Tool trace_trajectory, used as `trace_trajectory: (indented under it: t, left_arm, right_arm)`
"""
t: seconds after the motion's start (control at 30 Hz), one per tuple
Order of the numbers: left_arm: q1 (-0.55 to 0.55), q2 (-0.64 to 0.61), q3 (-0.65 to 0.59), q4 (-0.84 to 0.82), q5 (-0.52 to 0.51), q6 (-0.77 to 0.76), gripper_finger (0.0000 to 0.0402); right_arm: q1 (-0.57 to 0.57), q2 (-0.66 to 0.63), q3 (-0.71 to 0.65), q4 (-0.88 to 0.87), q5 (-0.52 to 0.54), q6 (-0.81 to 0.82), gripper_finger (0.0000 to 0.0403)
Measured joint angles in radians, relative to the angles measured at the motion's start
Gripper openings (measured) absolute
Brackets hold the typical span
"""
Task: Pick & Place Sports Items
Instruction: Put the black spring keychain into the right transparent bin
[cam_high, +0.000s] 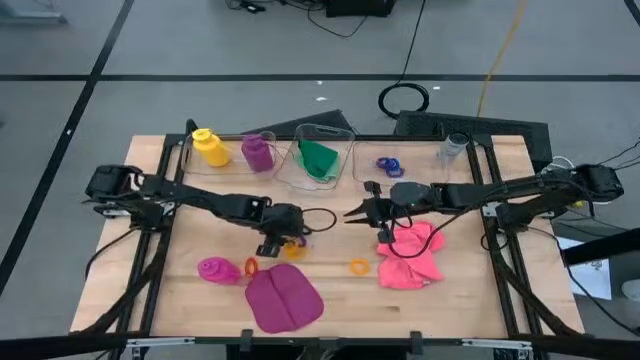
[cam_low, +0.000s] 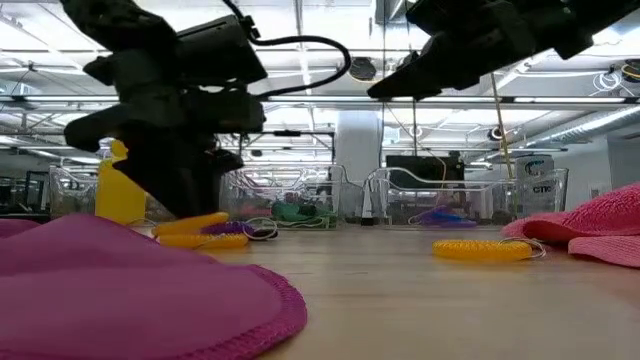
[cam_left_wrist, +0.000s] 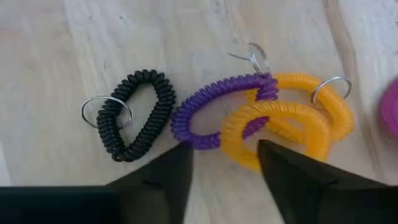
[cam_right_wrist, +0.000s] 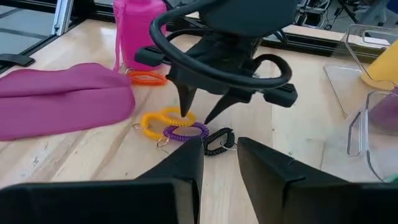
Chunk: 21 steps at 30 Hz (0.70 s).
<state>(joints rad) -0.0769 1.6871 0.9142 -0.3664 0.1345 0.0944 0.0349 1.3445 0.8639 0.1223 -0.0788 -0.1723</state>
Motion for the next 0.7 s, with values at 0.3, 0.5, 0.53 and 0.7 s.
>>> trace_trajectory:
  t: [0.3,0.5,0.53,0.7]
  left_arm:
    - [0.000,0.000,0.000,0.000,0.000,-0.015,0.0052]
    - [0.000,0.000,0.000,0.000,0.000,0.005,0.0012]
    - [0.000,0.000,0.000,0.000,0.000,0.012,0.0004]
    - [0.000,0.000,0.000,0.000,-0.001,0.039,0.0010]
  right_arm:
    - [0.000,0.000,0.000,0.000,0.000,0.000,0.0059]
    - [0.000,0.000,0.000,0.000,0.000,0.000,0.0059]
    - [0.000,0.000,0.000,0.000,0.000,0.000,0.0059]
    - [0.000,0.000,0.000,0.000,0.000,0.000,0.0059]
